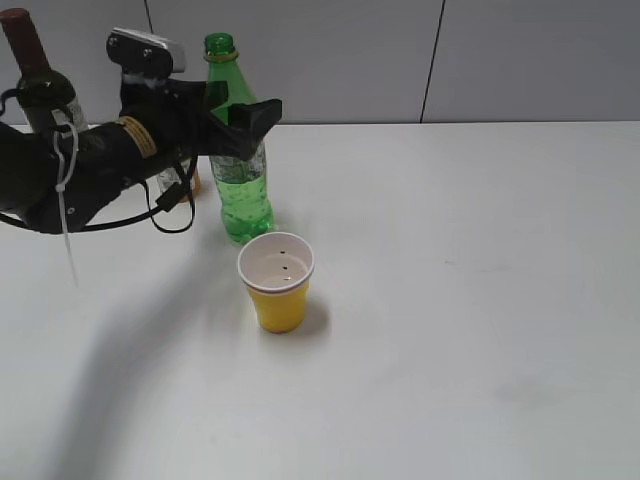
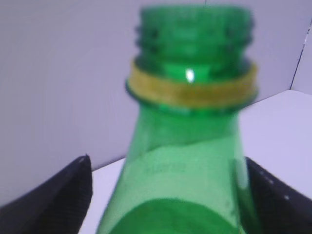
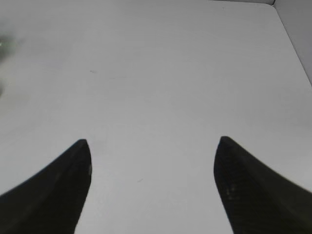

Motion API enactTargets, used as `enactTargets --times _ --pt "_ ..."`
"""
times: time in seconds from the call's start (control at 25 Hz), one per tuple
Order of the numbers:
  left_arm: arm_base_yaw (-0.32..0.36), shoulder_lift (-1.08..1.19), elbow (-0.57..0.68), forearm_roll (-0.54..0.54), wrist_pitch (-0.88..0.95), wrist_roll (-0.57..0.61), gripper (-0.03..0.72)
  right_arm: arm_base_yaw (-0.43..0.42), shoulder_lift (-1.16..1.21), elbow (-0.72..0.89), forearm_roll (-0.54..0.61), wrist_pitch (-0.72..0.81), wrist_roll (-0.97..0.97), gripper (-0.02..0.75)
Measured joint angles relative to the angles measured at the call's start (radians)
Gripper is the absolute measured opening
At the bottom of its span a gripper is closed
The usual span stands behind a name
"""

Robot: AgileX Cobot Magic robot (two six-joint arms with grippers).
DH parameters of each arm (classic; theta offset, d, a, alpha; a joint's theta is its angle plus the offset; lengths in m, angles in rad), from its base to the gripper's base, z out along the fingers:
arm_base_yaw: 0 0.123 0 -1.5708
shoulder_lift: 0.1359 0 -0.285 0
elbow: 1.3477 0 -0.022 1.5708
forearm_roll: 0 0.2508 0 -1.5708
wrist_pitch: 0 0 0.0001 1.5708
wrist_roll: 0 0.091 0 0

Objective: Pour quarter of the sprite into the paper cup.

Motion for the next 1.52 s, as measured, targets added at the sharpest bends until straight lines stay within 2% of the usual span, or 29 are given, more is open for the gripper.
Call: enactTargets --times 0.24,0.44,0.6,1.08,1.32,1.44,1.52 --pt "-0.001 -0.110 0.006 0.006 0.052 -0.006 0.690 0.000 0.000 0.000 0.000 0.000 0.000 0.591" --pt "-0.002 -0.222 0.015 0.016 0.078 -0.063 0.684 0.000 0.000 0.000 0.000 0.000 0.000 0.591" --pt "-0.015 -0.325 0.017 0.105 0.157 -0.126 0.675 0.000 0.000 0.000 0.000 0.000 0.000 0.591" --pt "-0.006 -0.598 0.029 0.167 0.865 -0.167 0.638 0.000 0.000 0.000 0.000 0.000 0.000 0.591" --pt "0.051 -0.700 0.029 0.156 1.133 -0.168 0.628 0.000 0.000 0.000 0.000 0.000 0.000 0.591" --pt "0.099 -0.724 0.029 0.121 1.259 -0.155 0.621 0.000 0.000 0.000 0.000 0.000 0.000 0.591" --pt "0.134 -0.731 0.029 0.072 1.334 -0.103 0.617 0.000 0.000 0.000 0.000 0.000 0.000 0.591"
